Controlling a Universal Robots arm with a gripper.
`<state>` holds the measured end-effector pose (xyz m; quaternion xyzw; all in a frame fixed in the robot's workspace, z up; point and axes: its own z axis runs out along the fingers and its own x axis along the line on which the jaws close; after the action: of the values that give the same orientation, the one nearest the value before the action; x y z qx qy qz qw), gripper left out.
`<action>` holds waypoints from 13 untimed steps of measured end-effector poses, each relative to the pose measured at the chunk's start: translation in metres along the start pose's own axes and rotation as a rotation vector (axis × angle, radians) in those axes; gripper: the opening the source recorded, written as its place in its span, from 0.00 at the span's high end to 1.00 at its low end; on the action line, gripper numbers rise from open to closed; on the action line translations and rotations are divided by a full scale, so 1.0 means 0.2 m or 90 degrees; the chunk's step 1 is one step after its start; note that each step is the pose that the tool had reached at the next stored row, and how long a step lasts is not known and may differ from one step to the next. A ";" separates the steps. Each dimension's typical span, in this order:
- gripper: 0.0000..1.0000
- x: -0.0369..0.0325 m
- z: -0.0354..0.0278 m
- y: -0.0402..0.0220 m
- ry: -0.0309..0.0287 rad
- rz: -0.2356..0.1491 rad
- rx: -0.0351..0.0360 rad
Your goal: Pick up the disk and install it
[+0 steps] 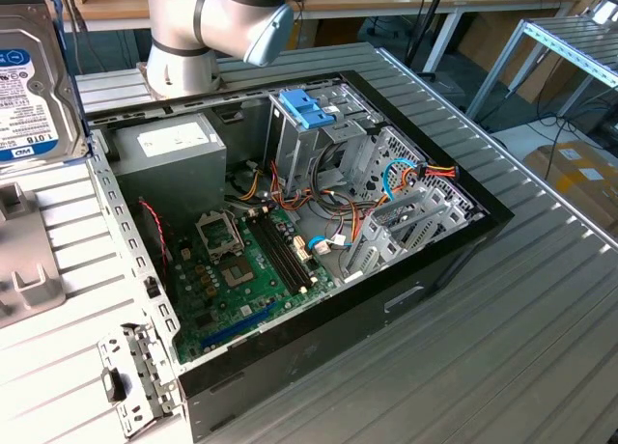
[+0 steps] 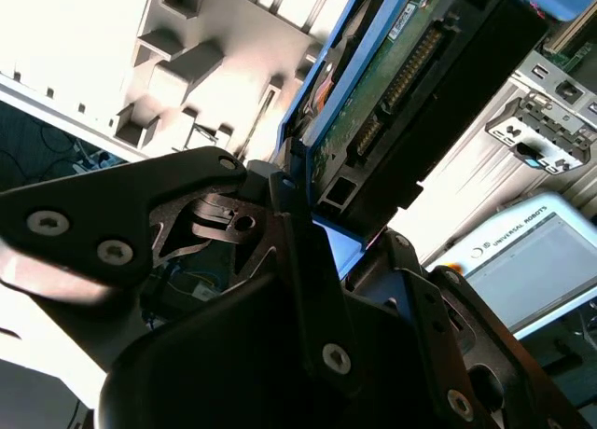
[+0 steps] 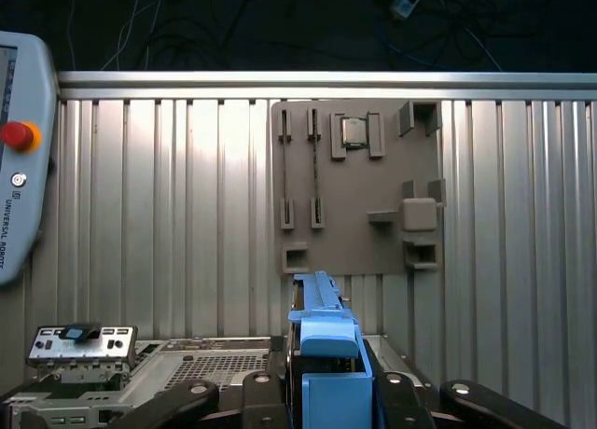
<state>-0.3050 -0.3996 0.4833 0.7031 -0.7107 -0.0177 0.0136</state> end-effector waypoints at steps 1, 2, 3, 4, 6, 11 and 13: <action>0.63 0.000 0.000 -0.004 0.0000 0.000 0.0001; 0.63 0.000 0.000 -0.007 0.0000 0.000 0.0000; 0.63 0.000 0.000 -0.010 0.0000 0.000 0.0000; 0.63 0.000 0.000 -0.013 0.0000 0.000 0.0000; 0.63 0.000 0.000 -0.020 0.0000 0.000 0.0000; 0.63 0.000 0.000 -0.038 0.0000 0.000 0.0001; 0.63 0.000 -0.001 -0.047 0.0000 0.000 0.0001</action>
<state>-0.2957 -0.3997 0.4830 0.7032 -0.7107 -0.0176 0.0135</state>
